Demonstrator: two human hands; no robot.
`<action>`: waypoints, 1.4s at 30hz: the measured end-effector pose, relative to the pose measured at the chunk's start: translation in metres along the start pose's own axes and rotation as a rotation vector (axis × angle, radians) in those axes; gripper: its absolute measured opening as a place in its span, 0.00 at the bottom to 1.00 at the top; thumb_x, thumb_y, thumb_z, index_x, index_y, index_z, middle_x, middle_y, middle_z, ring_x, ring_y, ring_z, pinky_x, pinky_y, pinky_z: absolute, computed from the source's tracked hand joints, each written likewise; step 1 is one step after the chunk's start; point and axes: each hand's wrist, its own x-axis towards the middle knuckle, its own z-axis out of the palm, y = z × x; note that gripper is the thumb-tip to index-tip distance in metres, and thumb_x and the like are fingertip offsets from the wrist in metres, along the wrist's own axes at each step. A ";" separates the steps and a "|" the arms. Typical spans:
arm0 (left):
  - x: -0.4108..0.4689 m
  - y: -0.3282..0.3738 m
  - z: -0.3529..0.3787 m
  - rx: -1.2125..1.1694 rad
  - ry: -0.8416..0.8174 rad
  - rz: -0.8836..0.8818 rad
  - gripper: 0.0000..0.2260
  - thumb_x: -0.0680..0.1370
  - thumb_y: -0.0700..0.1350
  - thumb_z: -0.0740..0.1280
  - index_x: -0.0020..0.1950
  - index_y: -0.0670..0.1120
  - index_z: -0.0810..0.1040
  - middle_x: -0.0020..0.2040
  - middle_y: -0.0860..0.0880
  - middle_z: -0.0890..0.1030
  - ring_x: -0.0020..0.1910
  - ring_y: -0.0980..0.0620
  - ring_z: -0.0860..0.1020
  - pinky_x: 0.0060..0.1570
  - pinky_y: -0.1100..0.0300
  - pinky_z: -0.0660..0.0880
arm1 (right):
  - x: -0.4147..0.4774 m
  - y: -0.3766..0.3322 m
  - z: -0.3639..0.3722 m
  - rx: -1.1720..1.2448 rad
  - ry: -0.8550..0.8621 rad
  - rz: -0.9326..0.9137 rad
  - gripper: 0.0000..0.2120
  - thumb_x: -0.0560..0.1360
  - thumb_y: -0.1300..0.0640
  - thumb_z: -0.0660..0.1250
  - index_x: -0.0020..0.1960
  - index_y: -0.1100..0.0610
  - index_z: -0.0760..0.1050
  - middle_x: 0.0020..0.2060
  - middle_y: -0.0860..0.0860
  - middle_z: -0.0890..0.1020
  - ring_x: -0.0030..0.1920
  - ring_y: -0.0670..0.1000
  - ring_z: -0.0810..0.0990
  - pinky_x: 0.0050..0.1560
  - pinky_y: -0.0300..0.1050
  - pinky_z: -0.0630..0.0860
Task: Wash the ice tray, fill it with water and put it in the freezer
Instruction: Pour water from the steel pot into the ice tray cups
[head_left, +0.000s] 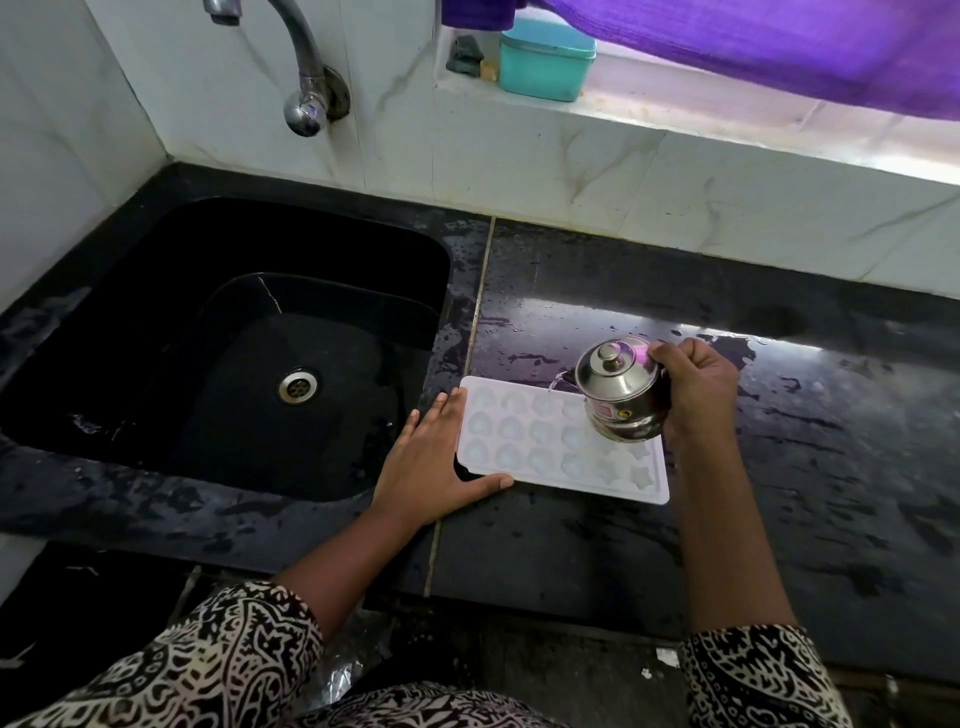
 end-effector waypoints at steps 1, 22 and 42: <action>0.000 0.000 0.000 -0.001 -0.002 -0.001 0.54 0.65 0.79 0.54 0.80 0.48 0.45 0.81 0.52 0.51 0.79 0.56 0.48 0.76 0.54 0.45 | 0.000 0.000 0.000 0.000 0.001 -0.001 0.12 0.71 0.62 0.67 0.32 0.55 0.69 0.29 0.51 0.73 0.32 0.47 0.72 0.35 0.40 0.74; 0.001 -0.002 0.002 0.000 0.001 -0.001 0.54 0.64 0.79 0.53 0.80 0.48 0.45 0.80 0.52 0.52 0.79 0.57 0.48 0.76 0.55 0.45 | 0.000 -0.001 -0.001 -0.002 0.017 0.014 0.10 0.71 0.62 0.67 0.33 0.56 0.70 0.30 0.52 0.74 0.34 0.48 0.73 0.34 0.38 0.75; 0.001 -0.002 0.001 0.001 -0.008 -0.001 0.55 0.64 0.80 0.53 0.80 0.48 0.44 0.81 0.52 0.52 0.79 0.56 0.48 0.77 0.53 0.46 | -0.001 -0.007 -0.005 0.317 0.066 0.140 0.10 0.71 0.66 0.65 0.33 0.57 0.72 0.25 0.47 0.76 0.29 0.46 0.74 0.32 0.37 0.73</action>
